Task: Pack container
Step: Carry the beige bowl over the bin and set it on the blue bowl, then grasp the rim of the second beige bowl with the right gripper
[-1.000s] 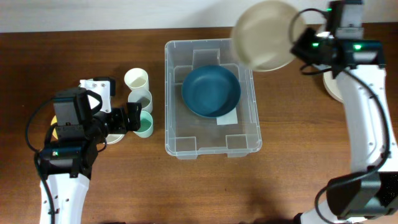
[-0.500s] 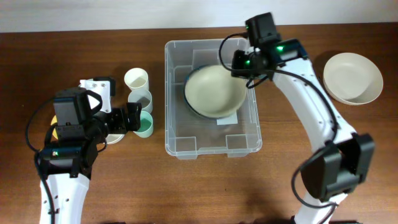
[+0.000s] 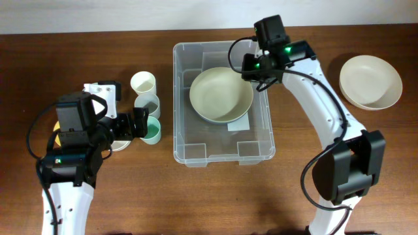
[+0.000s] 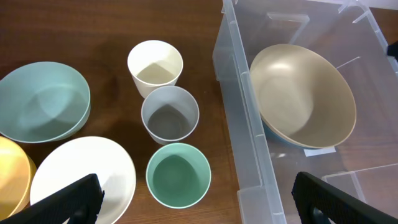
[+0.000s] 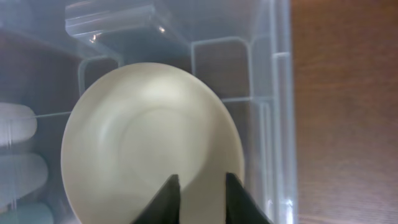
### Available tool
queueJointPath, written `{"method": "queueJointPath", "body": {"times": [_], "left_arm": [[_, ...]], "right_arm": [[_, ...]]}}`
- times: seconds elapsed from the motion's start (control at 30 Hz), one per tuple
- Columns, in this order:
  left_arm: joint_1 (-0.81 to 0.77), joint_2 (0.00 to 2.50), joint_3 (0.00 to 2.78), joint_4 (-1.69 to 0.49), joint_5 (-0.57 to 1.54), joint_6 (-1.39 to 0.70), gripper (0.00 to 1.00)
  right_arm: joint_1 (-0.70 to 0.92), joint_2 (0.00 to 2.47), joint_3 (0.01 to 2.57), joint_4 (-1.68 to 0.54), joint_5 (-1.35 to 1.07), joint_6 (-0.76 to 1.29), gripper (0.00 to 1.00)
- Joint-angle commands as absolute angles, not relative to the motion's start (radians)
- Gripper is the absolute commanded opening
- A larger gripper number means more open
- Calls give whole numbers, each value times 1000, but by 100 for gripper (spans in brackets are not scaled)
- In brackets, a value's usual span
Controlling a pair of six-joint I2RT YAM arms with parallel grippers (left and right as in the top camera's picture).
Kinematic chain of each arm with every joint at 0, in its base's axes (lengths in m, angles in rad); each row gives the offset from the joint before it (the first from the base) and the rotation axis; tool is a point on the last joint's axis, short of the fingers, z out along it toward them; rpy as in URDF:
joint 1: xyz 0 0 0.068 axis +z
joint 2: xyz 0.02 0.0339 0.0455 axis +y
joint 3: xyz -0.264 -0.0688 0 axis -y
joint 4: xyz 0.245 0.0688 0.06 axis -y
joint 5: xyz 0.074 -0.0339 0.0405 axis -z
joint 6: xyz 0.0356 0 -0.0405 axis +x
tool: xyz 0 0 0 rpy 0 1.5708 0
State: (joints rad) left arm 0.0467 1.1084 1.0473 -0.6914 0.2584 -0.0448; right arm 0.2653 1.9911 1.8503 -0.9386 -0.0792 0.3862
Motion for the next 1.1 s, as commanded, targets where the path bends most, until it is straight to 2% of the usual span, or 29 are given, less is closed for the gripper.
{"method": "queueJointPath", "body": {"times": [0.0,0.23,0.4,0.57,0.77,1.07], "left_arm": [[44,1111,1074,-690,274,-36,99],[44,1111,1074,-690,274,-36,99],[44,1111,1074,-690,274,-36,99],[44,1111,1074,-690,274,-36,100],[44,1111,1074,-690,274,-36,99],[44,1111,1074,-690,273,-36,99]], "right_arm": [[196,1919,1969,-971,-66,374,27],[-88,1895,2177,-1137,-67,419,41],[-376,1924,2169,-1260,-77,632,46],[-550,1971,2099,-1274,-148,664,51],[-634,2049,2000,-1229,-147,667,52],[-633,2186,1986,-1179,-146,664,52]]}}
